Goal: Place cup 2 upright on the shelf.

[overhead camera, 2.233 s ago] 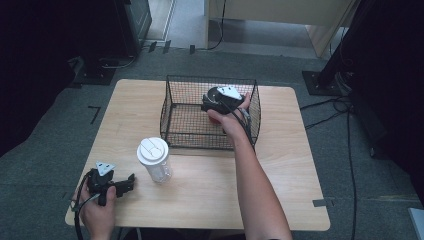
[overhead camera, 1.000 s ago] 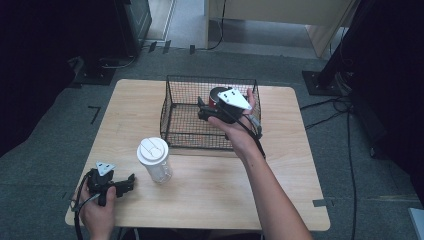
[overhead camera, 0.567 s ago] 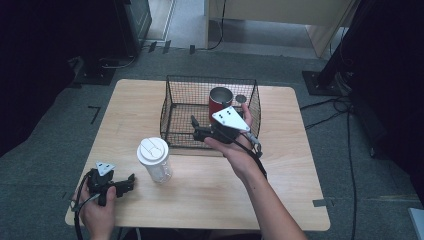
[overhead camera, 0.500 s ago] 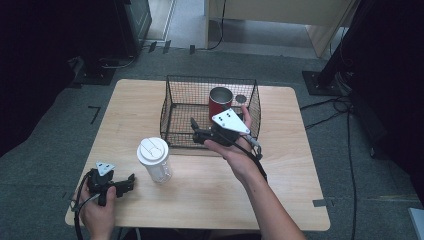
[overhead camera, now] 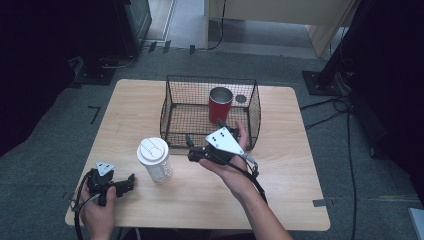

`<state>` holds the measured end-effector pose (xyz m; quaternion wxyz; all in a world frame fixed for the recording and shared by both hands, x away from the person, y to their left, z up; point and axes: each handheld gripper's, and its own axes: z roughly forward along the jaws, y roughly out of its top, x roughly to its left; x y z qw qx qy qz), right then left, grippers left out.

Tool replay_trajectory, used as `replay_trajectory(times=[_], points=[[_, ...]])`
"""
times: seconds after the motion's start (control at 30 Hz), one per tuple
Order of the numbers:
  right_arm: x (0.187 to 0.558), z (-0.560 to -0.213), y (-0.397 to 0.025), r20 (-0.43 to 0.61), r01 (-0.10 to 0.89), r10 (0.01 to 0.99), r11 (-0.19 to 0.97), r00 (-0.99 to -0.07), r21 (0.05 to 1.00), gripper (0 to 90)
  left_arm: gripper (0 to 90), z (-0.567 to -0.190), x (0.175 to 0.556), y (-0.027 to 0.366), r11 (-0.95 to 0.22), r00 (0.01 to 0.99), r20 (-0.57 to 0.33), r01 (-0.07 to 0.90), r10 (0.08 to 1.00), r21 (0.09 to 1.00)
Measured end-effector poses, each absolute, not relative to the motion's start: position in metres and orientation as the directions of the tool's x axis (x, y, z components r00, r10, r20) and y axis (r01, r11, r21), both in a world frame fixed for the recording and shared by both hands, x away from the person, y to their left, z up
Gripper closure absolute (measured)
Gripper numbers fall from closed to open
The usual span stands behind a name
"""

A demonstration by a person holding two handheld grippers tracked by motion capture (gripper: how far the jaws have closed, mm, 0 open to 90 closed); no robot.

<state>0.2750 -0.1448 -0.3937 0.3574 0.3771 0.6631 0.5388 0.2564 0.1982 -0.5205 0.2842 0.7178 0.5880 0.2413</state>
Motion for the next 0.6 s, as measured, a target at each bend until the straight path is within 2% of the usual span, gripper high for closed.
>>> replay_trajectory(times=[0.6], points=[[0.245, -0.416, -0.121, -0.067, 0.124, 0.856, 0.151, -0.513, 0.981, 0.0, 0.0, -0.521, 0.256, 0.198, -0.147, 0.192, 0.012, 0.706, 0.981, 0.693]])
